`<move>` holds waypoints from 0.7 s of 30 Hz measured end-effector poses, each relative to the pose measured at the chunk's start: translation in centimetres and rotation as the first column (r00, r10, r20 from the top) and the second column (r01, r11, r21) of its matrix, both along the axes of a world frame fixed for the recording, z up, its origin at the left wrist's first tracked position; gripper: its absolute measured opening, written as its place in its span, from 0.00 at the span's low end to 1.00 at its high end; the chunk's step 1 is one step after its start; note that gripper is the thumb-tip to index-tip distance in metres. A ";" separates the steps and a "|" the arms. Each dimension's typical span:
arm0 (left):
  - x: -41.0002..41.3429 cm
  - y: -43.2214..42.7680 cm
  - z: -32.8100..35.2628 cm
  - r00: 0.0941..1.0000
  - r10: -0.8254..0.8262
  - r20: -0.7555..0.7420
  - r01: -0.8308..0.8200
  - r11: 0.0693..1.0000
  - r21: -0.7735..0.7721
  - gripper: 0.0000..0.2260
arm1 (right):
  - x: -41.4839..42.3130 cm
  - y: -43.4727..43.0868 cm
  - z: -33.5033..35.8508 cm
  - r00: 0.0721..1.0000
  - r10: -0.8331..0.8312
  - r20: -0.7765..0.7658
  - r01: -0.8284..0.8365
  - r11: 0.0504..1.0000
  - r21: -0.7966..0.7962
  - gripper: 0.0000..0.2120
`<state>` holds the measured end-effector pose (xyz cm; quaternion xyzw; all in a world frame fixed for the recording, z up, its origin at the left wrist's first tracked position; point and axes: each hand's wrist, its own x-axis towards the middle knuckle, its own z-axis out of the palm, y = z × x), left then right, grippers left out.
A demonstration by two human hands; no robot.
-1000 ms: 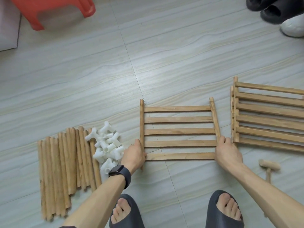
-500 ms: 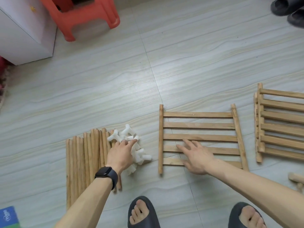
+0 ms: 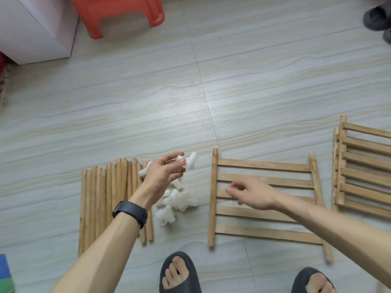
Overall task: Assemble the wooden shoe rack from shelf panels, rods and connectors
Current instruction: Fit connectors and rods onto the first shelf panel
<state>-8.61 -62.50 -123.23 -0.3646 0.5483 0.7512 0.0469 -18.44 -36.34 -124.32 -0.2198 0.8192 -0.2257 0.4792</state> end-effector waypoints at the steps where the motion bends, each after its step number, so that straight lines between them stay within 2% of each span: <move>1: -0.5 0.9 0.0 0.999 -0.021 -0.030 0.022 0.999 0.037 0.14 | -0.6 -0.7 0.6 0.971 -0.194 0.142 0.205 0.976 -0.068 0.17; 2: -0.9 1.9 -0.2 0.997 -0.048 -0.054 0.051 0.997 0.058 0.14 | -1.3 -1.3 1.2 0.905 -0.328 0.269 0.366 0.925 -0.103 0.17; 4: -1.7 4.0 -0.9 0.990 -0.116 -0.083 0.120 0.991 0.055 0.13 | -2.6 -2.1 1.9 0.809 -0.450 0.377 0.527 0.840 -0.129 0.19; 7: -2.8 6.5 -2.2 0.981 -0.170 -0.092 0.171 0.985 0.005 0.12 | -3.9 -2.6 1.7 0.750 -0.506 0.426 0.595 0.797 -0.101 0.17; 10: -3.5 7.7 -3.6 0.989 -0.127 -0.070 0.124 0.992 -0.034 0.13 | -4.2 -2.6 0.6 0.679 -0.572 0.460 0.670 0.739 -0.070 0.10; 14: -3.5 8.4 -5.1 0.997 -0.040 -0.067 0.035 0.997 -0.069 0.15 | -3.7 -2.6 -0.9 0.555 -0.639 0.532 0.784 0.616 -0.079 0.11; 16: -3.4 8.6 -5.8 0.999 -0.023 -0.049 0.021 0.999 -0.037 0.16 | -3.5 -2.7 -1.3 0.553 -0.649 0.522 0.794 0.600 -0.096 0.12; 21: -3.7 8.7 -6.7 0.986 -0.167 -0.002 0.167 0.986 -0.028 0.14 | -3.9 -2.7 -1.8 0.597 -0.640 0.484 0.771 0.624 -0.125 0.11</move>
